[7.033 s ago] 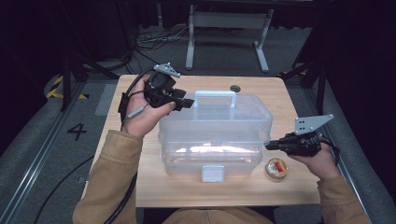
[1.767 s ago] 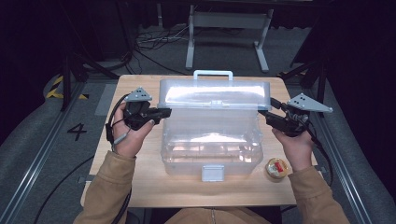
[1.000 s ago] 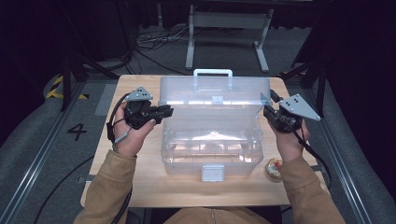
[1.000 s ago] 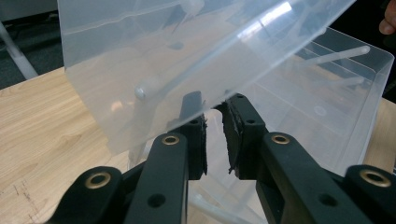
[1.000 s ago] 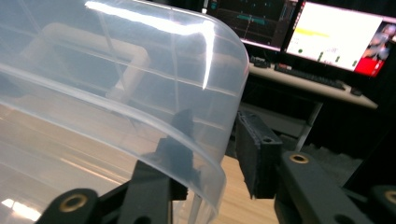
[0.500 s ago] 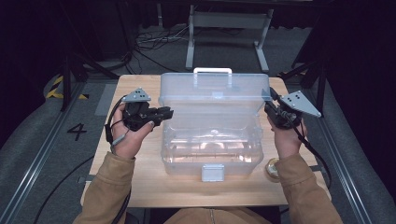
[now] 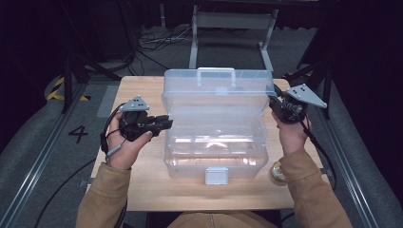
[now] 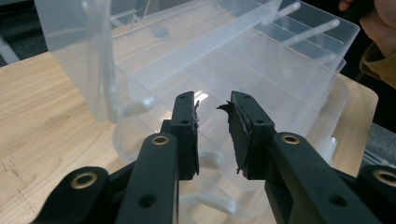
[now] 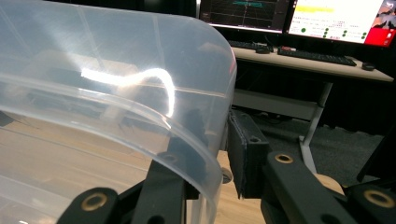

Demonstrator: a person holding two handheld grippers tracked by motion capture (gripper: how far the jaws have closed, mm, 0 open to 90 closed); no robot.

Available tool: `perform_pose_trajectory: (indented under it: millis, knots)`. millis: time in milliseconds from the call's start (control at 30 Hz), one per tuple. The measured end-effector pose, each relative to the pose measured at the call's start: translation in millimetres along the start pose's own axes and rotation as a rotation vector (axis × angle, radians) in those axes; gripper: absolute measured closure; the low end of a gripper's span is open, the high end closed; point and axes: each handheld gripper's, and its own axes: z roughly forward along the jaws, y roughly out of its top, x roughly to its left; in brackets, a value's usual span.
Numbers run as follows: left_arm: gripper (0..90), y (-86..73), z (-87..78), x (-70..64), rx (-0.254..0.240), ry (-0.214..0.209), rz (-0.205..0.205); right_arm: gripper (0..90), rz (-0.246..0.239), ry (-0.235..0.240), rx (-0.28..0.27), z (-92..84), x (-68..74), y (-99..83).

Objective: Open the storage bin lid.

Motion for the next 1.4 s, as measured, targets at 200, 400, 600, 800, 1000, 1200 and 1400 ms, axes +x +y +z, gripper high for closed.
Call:
perform_pose_trajectory:
  millis: [200,400,600,800,1000,1200,1400]
  knots:
    - [70.2,-3.3,-5.2,-8.6,0.026,-0.017,0.018,76.0,0.022,0.008,0.001,3.8,-2.3,0.9]
    - [69.3,-5.6,-9.7,-22.1,0.072,-0.048,0.064,76.7,0.002,-0.003,0.007,7.0,-2.6,2.3]
    - [68.1,-6.9,-9.3,-36.5,0.111,-0.087,0.108,76.6,-0.01,0.006,0.013,8.2,-4.4,3.3]
    - [66.7,-10.7,-2.3,-53.4,0.171,-0.152,0.152,76.3,-0.009,0.015,0.016,10.4,-6.2,4.2]
    - [64.9,-20.5,18.6,-57.0,0.265,-0.186,0.162,75.9,-0.007,0.024,0.019,12.4,-8.0,4.9]
    - [64.7,-29.4,35.9,-57.9,0.347,-0.206,0.178,75.7,-0.004,0.028,0.018,13.6,-8.8,5.2]
    - [64.6,-36.0,48.8,-57.7,0.382,-0.225,0.177,75.5,-0.006,0.031,0.018,13.4,-9.1,5.1]
